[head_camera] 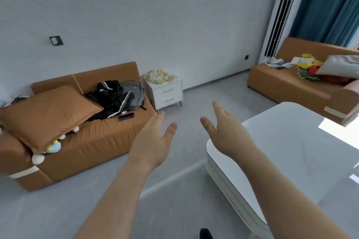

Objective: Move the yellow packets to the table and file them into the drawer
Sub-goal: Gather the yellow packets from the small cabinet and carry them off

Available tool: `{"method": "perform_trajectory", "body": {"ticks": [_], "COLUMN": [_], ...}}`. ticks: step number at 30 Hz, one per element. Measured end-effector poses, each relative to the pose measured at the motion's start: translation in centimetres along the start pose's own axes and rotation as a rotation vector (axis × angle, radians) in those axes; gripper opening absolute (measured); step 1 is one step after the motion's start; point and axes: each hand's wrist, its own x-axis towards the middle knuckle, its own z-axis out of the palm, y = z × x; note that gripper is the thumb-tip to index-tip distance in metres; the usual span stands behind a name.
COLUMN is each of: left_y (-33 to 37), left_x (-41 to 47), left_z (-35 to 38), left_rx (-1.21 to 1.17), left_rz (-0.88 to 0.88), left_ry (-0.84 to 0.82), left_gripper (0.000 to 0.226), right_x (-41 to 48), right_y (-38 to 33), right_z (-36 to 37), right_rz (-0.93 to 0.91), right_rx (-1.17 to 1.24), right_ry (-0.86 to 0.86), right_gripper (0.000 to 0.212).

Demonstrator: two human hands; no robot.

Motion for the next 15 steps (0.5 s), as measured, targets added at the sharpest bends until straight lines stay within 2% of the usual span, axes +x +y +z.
{"method": "perform_trajectory", "body": {"ticks": [9,15], "left_y": [-3.8,-5.2], "left_x": [15.1,26.6], "left_z": [3.8,4.9], "left_rx": [0.039,0.007], "left_rz": [-0.036,-0.145], "left_ry": [-0.036,-0.08], "left_gripper": [0.068,0.068], "right_x": [16.0,28.7], "right_y": [3.4,4.4], "right_z": [3.9,4.7], "right_rz": [-0.002,-0.002], "right_rx": [0.031,0.045], "right_ry": [-0.047,-0.126], "right_gripper": [0.07,0.066]}}
